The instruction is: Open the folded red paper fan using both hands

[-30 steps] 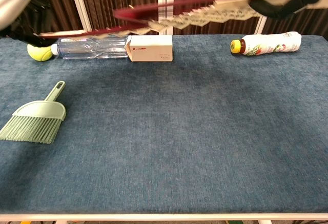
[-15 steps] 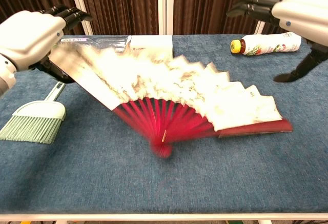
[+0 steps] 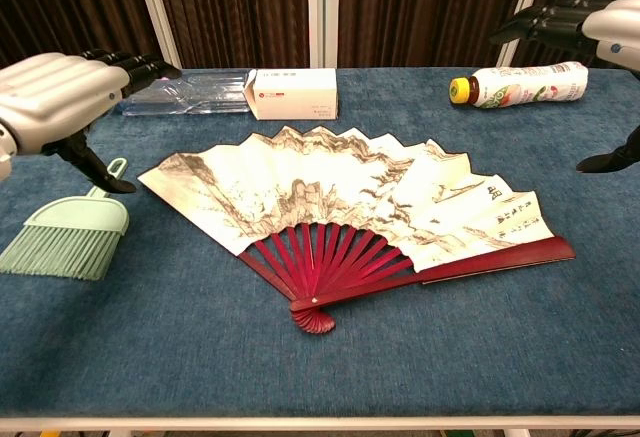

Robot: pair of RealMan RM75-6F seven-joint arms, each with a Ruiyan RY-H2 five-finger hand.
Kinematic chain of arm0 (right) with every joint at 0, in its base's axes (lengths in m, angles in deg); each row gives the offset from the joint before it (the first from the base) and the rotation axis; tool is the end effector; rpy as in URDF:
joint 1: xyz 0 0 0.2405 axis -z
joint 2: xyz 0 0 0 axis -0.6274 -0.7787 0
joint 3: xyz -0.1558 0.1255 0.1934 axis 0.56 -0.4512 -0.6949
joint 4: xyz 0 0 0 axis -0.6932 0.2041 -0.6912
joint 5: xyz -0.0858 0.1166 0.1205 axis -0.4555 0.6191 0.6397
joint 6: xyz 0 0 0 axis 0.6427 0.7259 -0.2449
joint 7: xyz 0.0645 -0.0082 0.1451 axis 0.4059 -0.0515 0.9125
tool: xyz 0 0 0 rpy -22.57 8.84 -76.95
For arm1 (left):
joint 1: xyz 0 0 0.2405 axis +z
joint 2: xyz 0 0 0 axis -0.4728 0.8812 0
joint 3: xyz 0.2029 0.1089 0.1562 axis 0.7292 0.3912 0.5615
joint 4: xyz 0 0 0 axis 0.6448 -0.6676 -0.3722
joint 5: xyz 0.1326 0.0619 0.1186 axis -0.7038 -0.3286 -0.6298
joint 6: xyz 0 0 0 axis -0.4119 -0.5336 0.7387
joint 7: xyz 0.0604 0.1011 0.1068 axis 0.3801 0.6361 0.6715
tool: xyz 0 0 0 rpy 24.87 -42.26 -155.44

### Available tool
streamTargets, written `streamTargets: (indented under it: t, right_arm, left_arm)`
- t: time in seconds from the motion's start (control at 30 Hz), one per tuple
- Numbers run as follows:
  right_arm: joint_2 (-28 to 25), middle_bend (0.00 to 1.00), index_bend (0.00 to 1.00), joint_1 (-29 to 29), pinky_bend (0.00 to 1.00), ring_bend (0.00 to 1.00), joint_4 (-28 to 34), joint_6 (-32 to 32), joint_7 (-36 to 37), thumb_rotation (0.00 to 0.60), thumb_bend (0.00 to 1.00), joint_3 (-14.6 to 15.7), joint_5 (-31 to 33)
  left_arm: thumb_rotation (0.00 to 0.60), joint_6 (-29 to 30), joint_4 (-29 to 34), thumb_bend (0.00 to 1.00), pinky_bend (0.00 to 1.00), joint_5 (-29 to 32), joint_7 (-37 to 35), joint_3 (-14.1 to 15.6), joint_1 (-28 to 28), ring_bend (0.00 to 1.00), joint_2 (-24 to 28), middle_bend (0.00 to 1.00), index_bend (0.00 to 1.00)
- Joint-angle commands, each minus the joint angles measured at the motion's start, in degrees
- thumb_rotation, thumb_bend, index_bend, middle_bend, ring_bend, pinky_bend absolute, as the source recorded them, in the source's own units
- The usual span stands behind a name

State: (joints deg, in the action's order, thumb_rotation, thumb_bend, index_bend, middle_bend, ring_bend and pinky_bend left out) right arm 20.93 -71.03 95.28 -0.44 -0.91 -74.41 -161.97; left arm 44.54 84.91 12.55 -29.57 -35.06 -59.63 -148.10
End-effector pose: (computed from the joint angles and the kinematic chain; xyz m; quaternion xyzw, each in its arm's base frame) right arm -0.1831 -0.2886 0.1070 0.7885 -0.2282 0.3319 0.4647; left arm -0.1893 0.3164 0.0080 -0.7198 -0.3052 -0.3371 0.5245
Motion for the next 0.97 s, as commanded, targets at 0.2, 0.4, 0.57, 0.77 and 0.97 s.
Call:
streamTargets:
  t: [0.2,0.4,0.57,0.77,0.97]
  right_arm:
    - [-3.69,0.08,0.0,4.09,0.0,0.0,-4.84,3.47,14.02,0.6,0.17,-0.41,-2.12]
    - [-7.09,0.06,0.0,8.29,0.0,0.0,-9.68,5.27,29.84,0.6,0.21,1.55,-4.78]
    - [-6.04,0.07,0.0,13.71,0.0,0.0,-14.45,11.73,36.17,0.6,0.21,2.85,-7.23]
    - [-5.01,0.07,0.0,19.59,0.0,0.0,-17.29,18.36,37.76,0.6,0.21,3.8,-8.42]
    - [-4.93,0.08,0.0,23.01,0.0,0.0,-16.77,19.89,37.03,0.6,0.21,4.3,-7.84]
  left_arm:
    - [0.6,5.16,-3.19,0.0,0.05,0.49,-17.75,-4.26,5.32,0.0,7.38,0.04,0.07]
    - [0.6,3.87,-3.65,0.0,0.06,-3.13,-31.58,-0.26,11.34,0.0,18.27,0.06,0.12]
    - [0.6,9.91,-4.39,0.0,0.06,-7.98,-37.06,3.87,17.5,0.0,21.62,0.08,0.13]
    - [0.6,16.87,-0.22,0.0,0.06,-10.9,-35.58,7.54,23.83,0.0,24.03,0.08,0.13]
    - [0.6,21.25,2.9,0.0,0.06,-11.99,-32.14,9.0,27.84,0.0,23.67,0.08,0.13]
